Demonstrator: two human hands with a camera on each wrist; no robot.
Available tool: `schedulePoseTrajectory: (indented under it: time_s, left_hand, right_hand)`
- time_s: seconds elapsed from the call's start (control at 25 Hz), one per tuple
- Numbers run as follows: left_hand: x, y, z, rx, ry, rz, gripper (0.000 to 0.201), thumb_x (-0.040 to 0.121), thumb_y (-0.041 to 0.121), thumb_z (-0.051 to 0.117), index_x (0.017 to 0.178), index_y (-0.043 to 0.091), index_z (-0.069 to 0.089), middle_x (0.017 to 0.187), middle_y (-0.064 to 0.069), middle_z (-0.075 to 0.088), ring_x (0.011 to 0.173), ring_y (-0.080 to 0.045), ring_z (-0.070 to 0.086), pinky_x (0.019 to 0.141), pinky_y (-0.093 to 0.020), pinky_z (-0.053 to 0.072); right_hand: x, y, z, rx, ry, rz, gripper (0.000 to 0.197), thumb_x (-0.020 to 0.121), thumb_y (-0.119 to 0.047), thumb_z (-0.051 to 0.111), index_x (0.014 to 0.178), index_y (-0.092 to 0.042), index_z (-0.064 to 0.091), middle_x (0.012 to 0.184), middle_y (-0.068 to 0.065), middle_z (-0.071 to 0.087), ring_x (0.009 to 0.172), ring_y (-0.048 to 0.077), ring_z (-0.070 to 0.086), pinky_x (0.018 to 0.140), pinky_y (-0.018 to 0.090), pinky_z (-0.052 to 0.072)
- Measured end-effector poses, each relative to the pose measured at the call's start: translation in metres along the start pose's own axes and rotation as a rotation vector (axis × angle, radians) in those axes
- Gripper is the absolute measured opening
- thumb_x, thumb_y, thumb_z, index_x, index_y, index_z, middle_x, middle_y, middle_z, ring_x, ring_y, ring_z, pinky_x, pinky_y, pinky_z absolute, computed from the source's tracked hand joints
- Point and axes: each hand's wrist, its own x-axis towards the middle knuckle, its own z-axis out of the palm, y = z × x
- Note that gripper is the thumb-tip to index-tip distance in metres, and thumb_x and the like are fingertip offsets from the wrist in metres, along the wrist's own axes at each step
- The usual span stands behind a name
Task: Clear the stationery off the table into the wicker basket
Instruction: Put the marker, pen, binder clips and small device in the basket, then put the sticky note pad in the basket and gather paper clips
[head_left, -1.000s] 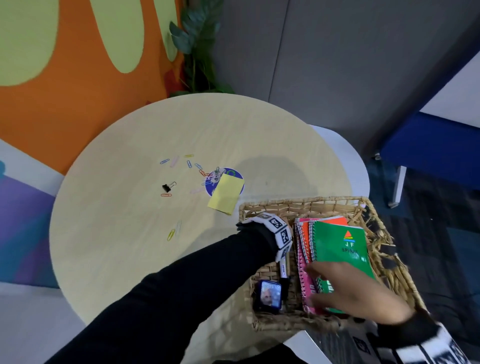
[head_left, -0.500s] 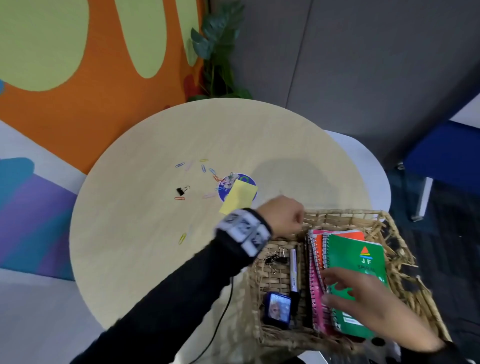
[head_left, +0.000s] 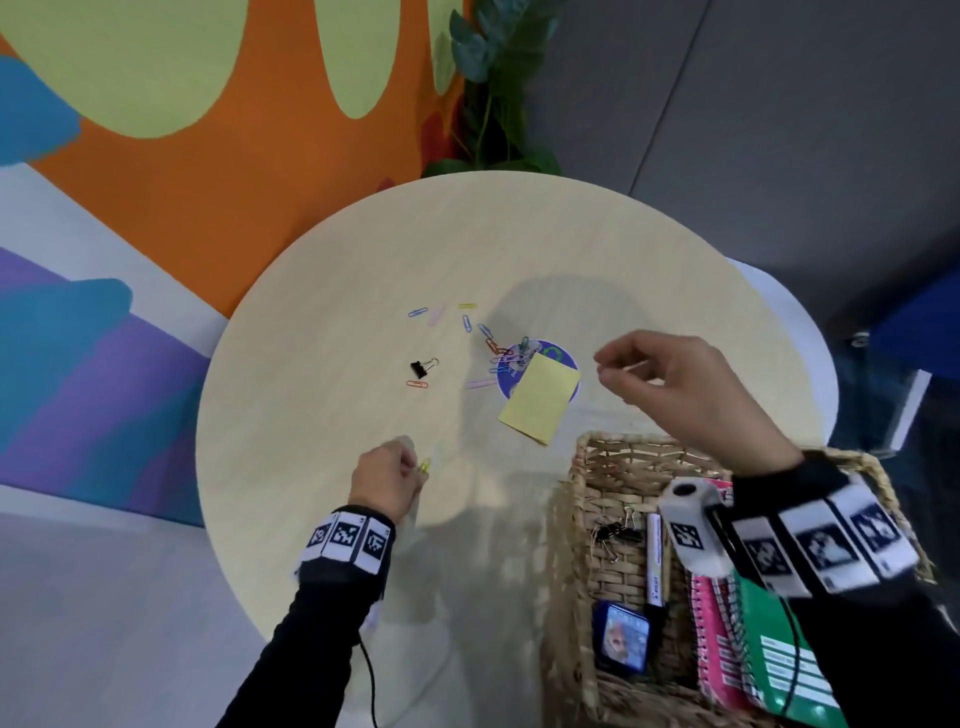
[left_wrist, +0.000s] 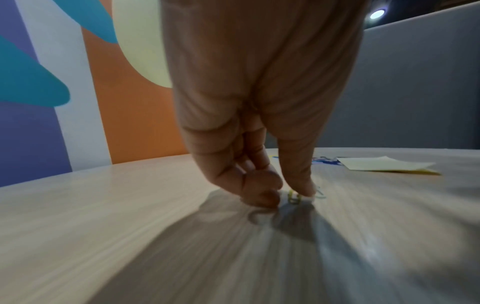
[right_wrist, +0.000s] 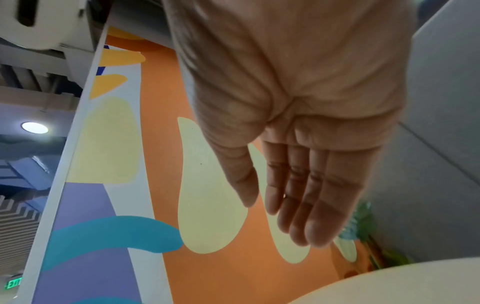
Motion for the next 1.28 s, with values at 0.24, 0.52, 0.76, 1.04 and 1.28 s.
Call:
schedulePoseTrajectory:
  time_s: [0.24,0.52,0.76,1.04,1.28]
  left_hand:
    - [0.012,0.001,0.005,0.062,-0.037,-0.022,0.015,0.085,0.019,0.063,0.09,0.01,0.073,0.105,-0.013,0.07,0.103,-0.031,0.062,0.084,-0.03,0.047]
    - [0.023,0.004,0.003,0.11,-0.152,-0.006,0.024,0.09,0.019,0.054,0.096,0.005,0.072,0.104,-0.013,0.071,0.099,-0.03,0.065,0.083,-0.032,0.05]
    - [0.026,-0.004,0.002,0.056,-0.12,0.048,0.014,0.085,0.016,0.054,0.082,0.014,0.068,0.087,-0.005,0.071,0.077,-0.023,0.066,0.071,-0.027,0.052]
    - [0.028,-0.01,0.003,0.007,-0.122,0.133,0.013,0.086,0.013,0.053,0.079,0.013,0.065,0.081,-0.001,0.066,0.069,-0.013,0.054,0.056,-0.018,0.041]
    - [0.023,-0.008,-0.005,-0.005,-0.139,0.155,0.01,0.086,0.014,0.058,0.082,0.011,0.066,0.08,-0.002,0.068,0.075,-0.016,0.062,0.062,-0.02,0.042]
  right_hand:
    - [0.095,0.006,0.041,-0.188,-0.091,0.143,0.005,0.081,-0.011,0.061,0.081,-0.014,0.065,0.08,0.003,0.063,0.075,0.02,0.058,0.077,0.034,0.052]
    - [0.19,0.063,0.104,-0.781,-0.393,0.462,0.045,0.064,-0.039,0.082,0.088,-0.01,0.058,0.082,0.009,0.06,0.085,0.025,0.059,0.077,0.035,0.051]
    - [0.195,0.057,0.125,-1.148,-0.578,0.453,0.026,0.067,-0.017,0.08,0.079,-0.006,0.059,0.077,0.005,0.061,0.093,0.023,0.065,0.081,0.041,0.054]
    - [0.203,0.068,0.116,-1.004,-0.555,0.495,0.057,0.058,-0.033,0.087,0.104,-0.014,0.061,0.085,0.005,0.054,0.082,0.021,0.051,0.08,0.03,0.046]
    - [0.222,0.1,0.103,-1.053,-0.672,0.374,0.042,0.05,-0.046,0.088,0.077,-0.024,0.066,0.087,0.005,0.066,0.077,0.023,0.061,0.066,0.044,0.053]
